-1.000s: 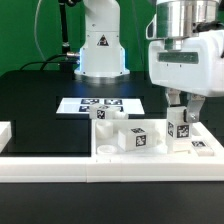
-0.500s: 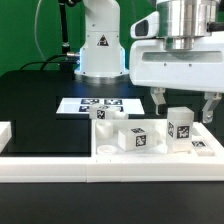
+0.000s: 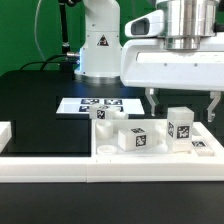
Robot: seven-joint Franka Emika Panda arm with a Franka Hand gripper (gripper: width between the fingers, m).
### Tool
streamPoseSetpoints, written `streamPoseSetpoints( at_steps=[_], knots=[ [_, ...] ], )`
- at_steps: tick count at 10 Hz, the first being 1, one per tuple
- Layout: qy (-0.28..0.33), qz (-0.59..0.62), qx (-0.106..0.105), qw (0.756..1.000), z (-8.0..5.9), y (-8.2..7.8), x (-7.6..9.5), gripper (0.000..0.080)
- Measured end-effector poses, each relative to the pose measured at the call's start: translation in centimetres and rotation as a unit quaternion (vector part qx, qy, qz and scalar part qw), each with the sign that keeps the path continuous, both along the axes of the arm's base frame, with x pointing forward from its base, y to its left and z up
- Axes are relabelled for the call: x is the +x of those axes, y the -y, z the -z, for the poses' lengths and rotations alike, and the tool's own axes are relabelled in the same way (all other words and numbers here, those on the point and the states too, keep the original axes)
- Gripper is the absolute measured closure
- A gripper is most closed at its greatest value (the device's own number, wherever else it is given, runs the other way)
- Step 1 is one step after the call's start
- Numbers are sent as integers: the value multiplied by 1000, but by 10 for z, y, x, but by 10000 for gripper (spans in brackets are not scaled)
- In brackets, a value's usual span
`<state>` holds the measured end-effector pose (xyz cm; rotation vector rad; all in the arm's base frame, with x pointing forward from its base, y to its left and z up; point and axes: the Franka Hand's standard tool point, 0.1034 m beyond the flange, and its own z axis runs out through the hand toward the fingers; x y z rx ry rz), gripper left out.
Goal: Assemble one leg
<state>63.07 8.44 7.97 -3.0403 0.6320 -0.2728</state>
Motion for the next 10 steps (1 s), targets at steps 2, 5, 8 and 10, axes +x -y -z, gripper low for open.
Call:
streamPoseSetpoints(
  at_steps=[2,5,8,10],
  knots=[
    [-1,-115,-27,993,-2,3,3,151],
    [-2,-168,-41,985,-4,4,5,261],
    [-1,-154,-38,987,-4,4,5,514],
    [1,-52,-17,999,-3,2,4,514]
  ],
)
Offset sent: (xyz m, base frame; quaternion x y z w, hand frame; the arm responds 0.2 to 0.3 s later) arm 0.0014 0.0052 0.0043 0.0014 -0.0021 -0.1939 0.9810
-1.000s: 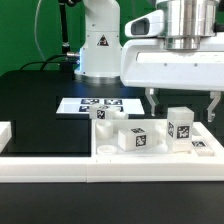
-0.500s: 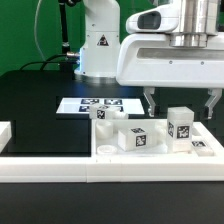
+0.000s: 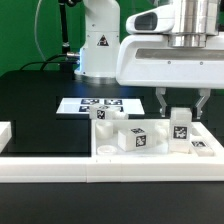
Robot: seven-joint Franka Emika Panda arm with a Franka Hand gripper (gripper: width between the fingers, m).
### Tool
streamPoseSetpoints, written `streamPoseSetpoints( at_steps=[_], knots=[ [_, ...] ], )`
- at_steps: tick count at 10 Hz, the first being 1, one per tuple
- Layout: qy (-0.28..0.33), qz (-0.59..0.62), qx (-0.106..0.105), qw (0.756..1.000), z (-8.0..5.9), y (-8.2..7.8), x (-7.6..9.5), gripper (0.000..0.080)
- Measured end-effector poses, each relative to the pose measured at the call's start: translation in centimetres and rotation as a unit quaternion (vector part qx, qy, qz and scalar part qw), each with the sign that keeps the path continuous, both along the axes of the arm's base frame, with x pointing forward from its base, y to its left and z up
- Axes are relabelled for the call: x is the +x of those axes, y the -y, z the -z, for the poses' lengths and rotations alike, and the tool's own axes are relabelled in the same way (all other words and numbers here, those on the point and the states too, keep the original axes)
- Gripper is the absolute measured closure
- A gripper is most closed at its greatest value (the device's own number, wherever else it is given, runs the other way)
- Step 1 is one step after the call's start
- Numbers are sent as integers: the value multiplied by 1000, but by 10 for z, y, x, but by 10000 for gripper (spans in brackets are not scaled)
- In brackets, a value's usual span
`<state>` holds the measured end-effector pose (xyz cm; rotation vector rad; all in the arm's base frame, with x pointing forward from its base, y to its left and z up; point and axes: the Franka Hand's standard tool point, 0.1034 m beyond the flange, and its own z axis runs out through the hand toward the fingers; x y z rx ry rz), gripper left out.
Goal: Assemble one leg
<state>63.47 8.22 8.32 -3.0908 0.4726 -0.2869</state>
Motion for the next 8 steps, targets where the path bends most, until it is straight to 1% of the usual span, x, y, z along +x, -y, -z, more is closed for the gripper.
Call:
streamPoseSetpoints(
  at_steps=[2,3,5,6,7,8],
  knots=[
    [3,110,22,994,0,1,0,514],
    [4,168,34,985,0,1,0,514],
    [5,297,58,953,1,-4,-2,514],
    [6,335,64,940,1,-4,-2,514],
    [7,382,75,921,1,-3,-2,514],
    [5,435,88,896,1,-2,-2,514]
  ],
)
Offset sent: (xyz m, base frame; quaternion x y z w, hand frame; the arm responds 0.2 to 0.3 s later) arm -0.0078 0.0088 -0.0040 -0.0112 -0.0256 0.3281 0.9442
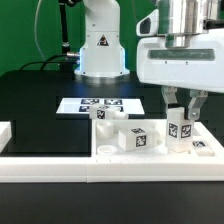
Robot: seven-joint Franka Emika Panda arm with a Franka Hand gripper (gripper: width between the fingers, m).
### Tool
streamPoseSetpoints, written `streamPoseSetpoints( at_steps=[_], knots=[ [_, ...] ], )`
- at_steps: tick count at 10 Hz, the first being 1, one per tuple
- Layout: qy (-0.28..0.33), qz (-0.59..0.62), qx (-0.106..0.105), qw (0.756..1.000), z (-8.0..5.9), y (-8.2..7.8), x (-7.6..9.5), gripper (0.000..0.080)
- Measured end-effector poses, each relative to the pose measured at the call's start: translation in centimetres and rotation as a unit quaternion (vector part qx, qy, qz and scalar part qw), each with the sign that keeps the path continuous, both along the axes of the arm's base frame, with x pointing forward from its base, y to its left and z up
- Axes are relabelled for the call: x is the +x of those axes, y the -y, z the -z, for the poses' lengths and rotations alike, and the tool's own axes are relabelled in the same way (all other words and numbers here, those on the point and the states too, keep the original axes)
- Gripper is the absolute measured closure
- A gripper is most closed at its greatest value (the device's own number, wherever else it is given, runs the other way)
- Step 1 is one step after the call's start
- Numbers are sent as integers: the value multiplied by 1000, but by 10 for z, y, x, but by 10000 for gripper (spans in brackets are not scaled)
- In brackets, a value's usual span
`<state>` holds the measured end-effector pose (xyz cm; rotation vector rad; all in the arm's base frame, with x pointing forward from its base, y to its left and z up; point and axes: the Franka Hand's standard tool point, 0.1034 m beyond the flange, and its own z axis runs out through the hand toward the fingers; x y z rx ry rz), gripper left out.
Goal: Assemble one leg
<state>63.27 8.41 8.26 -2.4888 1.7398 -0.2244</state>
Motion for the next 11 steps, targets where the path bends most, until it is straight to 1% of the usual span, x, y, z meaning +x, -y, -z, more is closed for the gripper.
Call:
streamPoseSetpoints(
  at_steps=[2,4,5,6,7,8,10,11],
  knots=[
    [-2,55,11,998,0,1,0,514],
    [-2,37,7,999,0,1,0,513],
    [-3,36,7,999,0,1,0,287],
    [-8,-7,-2,1000,1,1,-1,287],
    [-17,-67,-14,997,0,0,-2,175],
    [-15,-100,-20,995,0,1,-1,154],
    [-16,-158,-30,987,0,1,-1,154],
    [-16,-201,-37,979,0,1,-1,151]
  ],
)
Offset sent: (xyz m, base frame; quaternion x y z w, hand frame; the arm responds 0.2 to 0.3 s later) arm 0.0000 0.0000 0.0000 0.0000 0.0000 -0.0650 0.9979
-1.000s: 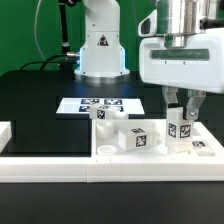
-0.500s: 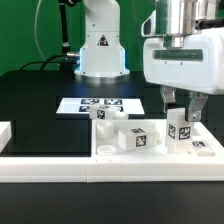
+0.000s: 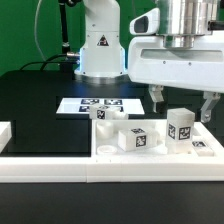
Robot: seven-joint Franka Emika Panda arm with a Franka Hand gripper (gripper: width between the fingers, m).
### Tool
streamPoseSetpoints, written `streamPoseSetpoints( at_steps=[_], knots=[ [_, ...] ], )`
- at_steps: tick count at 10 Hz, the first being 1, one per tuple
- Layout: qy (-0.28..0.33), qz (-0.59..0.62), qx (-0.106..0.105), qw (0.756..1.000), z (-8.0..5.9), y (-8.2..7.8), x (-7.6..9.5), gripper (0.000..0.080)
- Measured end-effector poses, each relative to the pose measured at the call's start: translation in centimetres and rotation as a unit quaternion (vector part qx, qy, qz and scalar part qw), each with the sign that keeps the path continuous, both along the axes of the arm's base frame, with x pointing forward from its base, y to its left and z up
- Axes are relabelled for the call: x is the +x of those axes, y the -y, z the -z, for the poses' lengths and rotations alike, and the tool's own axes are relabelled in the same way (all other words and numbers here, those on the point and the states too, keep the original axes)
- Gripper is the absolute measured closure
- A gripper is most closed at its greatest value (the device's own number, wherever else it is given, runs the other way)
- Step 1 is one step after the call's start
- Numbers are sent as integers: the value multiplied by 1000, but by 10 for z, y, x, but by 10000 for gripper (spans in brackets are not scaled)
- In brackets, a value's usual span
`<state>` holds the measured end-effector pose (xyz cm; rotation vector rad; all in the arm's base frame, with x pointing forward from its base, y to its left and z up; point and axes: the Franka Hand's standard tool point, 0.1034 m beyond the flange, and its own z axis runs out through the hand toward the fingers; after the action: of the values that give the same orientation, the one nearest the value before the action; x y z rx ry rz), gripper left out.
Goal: Assemble one leg
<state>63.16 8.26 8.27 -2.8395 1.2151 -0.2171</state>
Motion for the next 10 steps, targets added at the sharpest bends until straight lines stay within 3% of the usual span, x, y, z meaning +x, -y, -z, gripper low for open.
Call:
streamPoseSetpoints(
  at_steps=[3,10],
  knots=[
    [0,-157,-32,987,2,-4,1,151],
    [-1,-401,-87,912,-1,-3,6,151]
  ],
)
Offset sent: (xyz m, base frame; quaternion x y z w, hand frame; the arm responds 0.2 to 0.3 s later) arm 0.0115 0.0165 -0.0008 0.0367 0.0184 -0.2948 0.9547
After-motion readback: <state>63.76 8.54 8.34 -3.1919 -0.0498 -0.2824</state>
